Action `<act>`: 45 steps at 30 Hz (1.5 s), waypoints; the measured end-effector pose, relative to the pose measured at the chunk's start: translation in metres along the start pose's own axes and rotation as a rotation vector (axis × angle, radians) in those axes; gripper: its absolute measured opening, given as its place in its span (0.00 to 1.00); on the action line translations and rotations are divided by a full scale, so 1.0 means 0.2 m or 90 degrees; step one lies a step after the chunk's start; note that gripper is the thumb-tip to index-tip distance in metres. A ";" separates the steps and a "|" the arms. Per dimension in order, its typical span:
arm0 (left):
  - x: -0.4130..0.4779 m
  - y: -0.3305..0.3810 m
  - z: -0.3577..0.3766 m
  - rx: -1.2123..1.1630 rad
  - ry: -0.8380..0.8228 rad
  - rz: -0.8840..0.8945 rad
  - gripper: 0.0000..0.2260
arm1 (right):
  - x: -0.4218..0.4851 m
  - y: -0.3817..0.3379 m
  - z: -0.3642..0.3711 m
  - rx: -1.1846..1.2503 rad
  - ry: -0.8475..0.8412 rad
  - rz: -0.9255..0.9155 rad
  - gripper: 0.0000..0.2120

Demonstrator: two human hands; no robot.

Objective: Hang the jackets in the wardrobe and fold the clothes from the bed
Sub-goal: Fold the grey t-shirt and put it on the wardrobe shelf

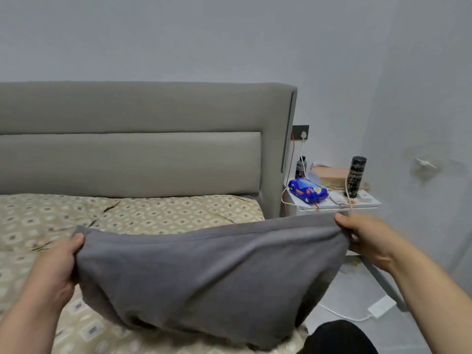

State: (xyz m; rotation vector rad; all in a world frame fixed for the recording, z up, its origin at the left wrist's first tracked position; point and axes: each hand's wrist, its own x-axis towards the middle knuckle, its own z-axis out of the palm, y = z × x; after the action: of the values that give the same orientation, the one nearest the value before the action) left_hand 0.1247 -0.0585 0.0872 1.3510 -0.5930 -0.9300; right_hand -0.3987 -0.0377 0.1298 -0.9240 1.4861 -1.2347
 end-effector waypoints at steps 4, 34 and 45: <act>0.09 -0.37 -0.02 0.193 0.014 -0.040 0.09 | 0.12 0.30 -0.01 -0.219 0.050 0.105 0.09; 0.18 -0.93 0.18 0.407 -0.084 -0.338 0.17 | 0.46 1.10 0.42 -0.256 -0.006 0.315 0.17; 0.14 -0.24 0.44 -0.158 -0.010 -0.137 0.09 | 0.49 0.38 0.39 -0.056 0.066 0.045 0.28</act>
State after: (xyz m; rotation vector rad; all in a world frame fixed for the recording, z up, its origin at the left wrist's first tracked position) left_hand 0.0570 -0.1280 0.0505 1.1993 -0.3351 -1.1499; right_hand -0.3468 -0.1344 0.0336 -0.8676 1.6523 -1.1892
